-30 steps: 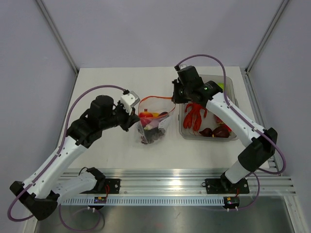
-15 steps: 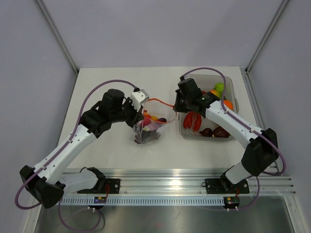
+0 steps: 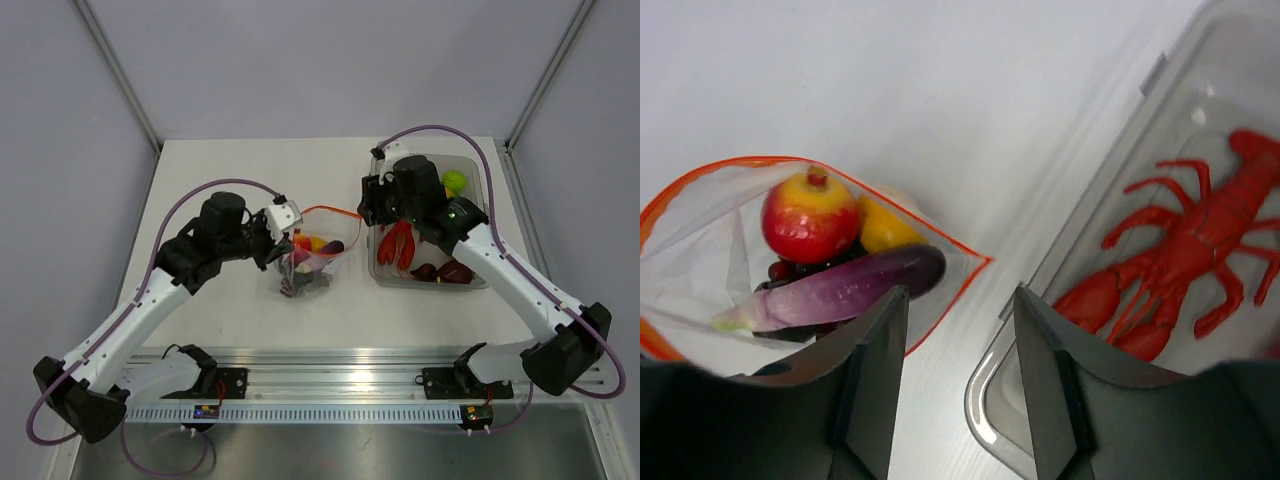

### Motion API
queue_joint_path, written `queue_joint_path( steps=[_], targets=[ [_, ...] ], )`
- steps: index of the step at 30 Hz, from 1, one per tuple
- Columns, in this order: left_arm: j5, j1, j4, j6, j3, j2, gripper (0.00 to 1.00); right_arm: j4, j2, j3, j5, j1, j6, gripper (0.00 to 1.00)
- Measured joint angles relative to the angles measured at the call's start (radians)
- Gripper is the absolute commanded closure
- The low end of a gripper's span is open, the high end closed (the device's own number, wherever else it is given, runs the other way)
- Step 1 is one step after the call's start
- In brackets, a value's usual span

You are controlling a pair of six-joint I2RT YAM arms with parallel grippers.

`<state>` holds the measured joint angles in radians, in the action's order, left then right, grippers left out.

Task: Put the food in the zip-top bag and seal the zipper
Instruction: Adjust the zipper food storage bag at the center of the board.

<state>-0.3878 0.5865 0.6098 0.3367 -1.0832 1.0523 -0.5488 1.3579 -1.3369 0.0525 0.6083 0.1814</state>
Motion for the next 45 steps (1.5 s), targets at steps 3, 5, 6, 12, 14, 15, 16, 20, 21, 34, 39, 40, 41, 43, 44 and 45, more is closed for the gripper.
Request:
queue_joint_path(
  steps=[3,5,6,12,14,15,16,20,21,34,39,40,41,43,44,45],
  targets=[
    [-0.048,-0.021,-0.006,0.072,0.041,-0.061,1.00,0.073,-0.067,0.046,-0.106,0.000,-0.164,0.47],
    [-0.066,-0.033,-0.019,0.116,0.059,-0.100,1.00,0.159,-0.125,0.124,-0.181,0.000,-0.267,0.47],
    [-0.072,-0.039,-0.030,0.136,0.068,-0.117,1.00,0.217,-0.153,0.171,-0.214,0.000,-0.312,0.47],
    [-0.101,-0.060,-0.064,0.219,0.092,-0.160,1.00,0.386,-0.149,0.252,-0.370,0.000,-0.468,0.45],
    [-0.110,-0.063,-0.068,0.238,0.092,-0.156,1.00,0.415,-0.100,0.226,-0.410,0.003,-0.494,0.44],
    [-0.116,-0.064,-0.070,0.245,0.092,-0.153,1.00,0.433,-0.074,0.219,-0.424,0.007,-0.502,0.44],
    [-0.122,-0.066,-0.072,0.252,0.091,-0.147,1.00,0.450,-0.053,0.217,-0.439,0.009,-0.509,0.43],
    [-0.140,-0.071,-0.079,0.269,0.091,-0.122,1.00,0.473,0.011,0.217,-0.492,0.021,-0.520,0.41],
    [-0.142,-0.071,-0.080,0.270,0.091,-0.116,1.00,0.475,0.020,0.217,-0.504,0.024,-0.520,0.41],
    [-0.171,-0.077,-0.083,0.284,0.086,-0.077,0.98,0.523,0.055,0.208,-0.570,0.034,-0.515,0.52],
    [-0.177,-0.077,-0.087,0.286,0.083,-0.076,0.98,0.522,0.129,0.191,-0.556,0.034,-0.524,0.69],
    [-0.177,-0.077,-0.087,0.288,0.083,-0.076,0.98,0.521,0.137,0.192,-0.548,0.035,-0.527,0.75],
    [-0.177,-0.078,-0.087,0.290,0.083,-0.076,0.97,0.521,0.142,0.191,-0.542,0.035,-0.530,0.81],
    [-0.177,-0.081,-0.087,0.293,0.083,-0.076,0.92,0.522,0.144,0.191,-0.533,0.035,-0.535,1.00],
    [-0.178,-0.082,-0.088,0.295,0.083,-0.076,0.85,0.523,0.143,0.191,-0.532,0.035,-0.530,1.00],
    [-0.178,-0.084,-0.089,0.298,0.083,-0.076,0.72,0.528,0.143,0.191,-0.530,0.035,-0.529,1.00]
  ],
)
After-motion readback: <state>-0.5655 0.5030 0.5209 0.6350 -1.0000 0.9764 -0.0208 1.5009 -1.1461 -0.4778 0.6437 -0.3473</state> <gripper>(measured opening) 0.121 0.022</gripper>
